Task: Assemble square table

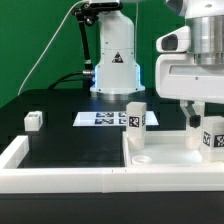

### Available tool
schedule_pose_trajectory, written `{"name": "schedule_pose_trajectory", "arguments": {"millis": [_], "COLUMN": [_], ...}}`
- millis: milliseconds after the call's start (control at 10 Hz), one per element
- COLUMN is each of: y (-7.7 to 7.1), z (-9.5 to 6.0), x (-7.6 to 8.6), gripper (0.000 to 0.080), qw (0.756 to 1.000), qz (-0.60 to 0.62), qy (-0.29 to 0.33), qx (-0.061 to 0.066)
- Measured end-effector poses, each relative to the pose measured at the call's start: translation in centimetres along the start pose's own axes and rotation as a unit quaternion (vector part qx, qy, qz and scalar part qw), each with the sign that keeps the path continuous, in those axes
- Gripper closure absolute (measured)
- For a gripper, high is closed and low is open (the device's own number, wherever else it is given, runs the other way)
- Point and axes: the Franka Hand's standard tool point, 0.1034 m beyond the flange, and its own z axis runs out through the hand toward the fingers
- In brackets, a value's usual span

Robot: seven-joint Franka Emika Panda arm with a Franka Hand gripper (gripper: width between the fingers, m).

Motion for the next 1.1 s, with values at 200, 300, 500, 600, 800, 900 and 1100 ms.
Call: {"name": "schedule_pose_trajectory", "arguments": {"millis": [200, 300, 500, 600, 800, 900, 1100], "y": [0.21, 0.14, 0.22, 0.25, 0.40, 0.41, 0.42], "z": [-0.05, -0.12, -0.16, -0.20, -0.18, -0.17, -0.17], "x": [0.29, 0.18, 0.07, 0.07, 0.16, 0.16, 0.17], "gripper": [0.0151, 0.0151, 0.0151, 0.0151, 0.0173, 0.0173, 0.0416], "qw": [0.994, 0.989, 0.967, 0.960, 0.946, 0.946, 0.946], "qz": [-0.113, -0.151, -0.256, -0.279, -0.324, -0.324, -0.324], "qy": [0.001, -0.002, -0.004, -0.004, -0.004, -0.004, -0.004], "qx": [-0.001, -0.005, -0.017, -0.020, -0.021, -0.021, -0.021]}}
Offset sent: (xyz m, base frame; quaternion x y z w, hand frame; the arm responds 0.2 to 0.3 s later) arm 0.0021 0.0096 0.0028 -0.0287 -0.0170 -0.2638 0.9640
